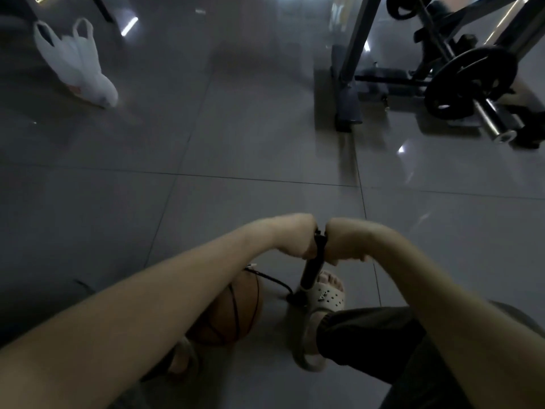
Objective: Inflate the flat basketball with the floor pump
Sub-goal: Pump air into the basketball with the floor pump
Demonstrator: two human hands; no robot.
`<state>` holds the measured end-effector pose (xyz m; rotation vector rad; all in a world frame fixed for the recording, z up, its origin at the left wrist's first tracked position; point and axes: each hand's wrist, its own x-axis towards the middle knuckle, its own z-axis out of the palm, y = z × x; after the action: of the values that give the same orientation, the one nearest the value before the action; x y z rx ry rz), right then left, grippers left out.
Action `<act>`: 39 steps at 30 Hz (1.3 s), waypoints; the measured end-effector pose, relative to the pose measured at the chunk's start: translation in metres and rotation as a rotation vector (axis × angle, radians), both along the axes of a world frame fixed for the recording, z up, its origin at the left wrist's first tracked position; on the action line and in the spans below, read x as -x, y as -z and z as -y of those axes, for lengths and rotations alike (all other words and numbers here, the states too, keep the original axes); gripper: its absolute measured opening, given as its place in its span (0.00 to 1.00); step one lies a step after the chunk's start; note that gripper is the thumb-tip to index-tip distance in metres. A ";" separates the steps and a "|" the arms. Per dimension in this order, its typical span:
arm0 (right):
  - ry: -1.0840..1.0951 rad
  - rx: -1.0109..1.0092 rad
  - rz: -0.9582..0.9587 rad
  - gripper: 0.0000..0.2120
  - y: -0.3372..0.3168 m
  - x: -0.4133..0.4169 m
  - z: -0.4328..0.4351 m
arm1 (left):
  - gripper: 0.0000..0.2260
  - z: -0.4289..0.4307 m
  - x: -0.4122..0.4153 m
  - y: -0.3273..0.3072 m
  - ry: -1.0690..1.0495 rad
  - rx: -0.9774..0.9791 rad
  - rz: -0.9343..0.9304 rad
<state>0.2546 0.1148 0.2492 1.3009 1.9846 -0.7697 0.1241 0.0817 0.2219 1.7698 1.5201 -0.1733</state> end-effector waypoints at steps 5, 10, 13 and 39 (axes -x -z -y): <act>-0.003 -0.118 0.031 0.10 0.103 -0.012 0.023 | 0.06 0.027 -0.021 0.092 -0.051 -0.062 -0.108; -0.002 -0.122 0.050 0.08 0.120 -0.010 0.026 | 0.07 0.028 -0.022 0.111 -0.069 -0.023 -0.115; 0.029 0.011 0.093 0.08 0.103 -0.001 0.031 | 0.07 0.027 -0.017 0.098 -0.016 0.051 -0.132; 0.051 0.086 0.078 0.09 0.074 0.003 0.007 | 0.08 0.006 -0.005 0.063 0.114 0.013 -0.137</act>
<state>0.2517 0.1076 0.1750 1.3160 1.8432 -0.8067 0.1292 0.0753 0.1586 1.8675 1.5099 -0.3673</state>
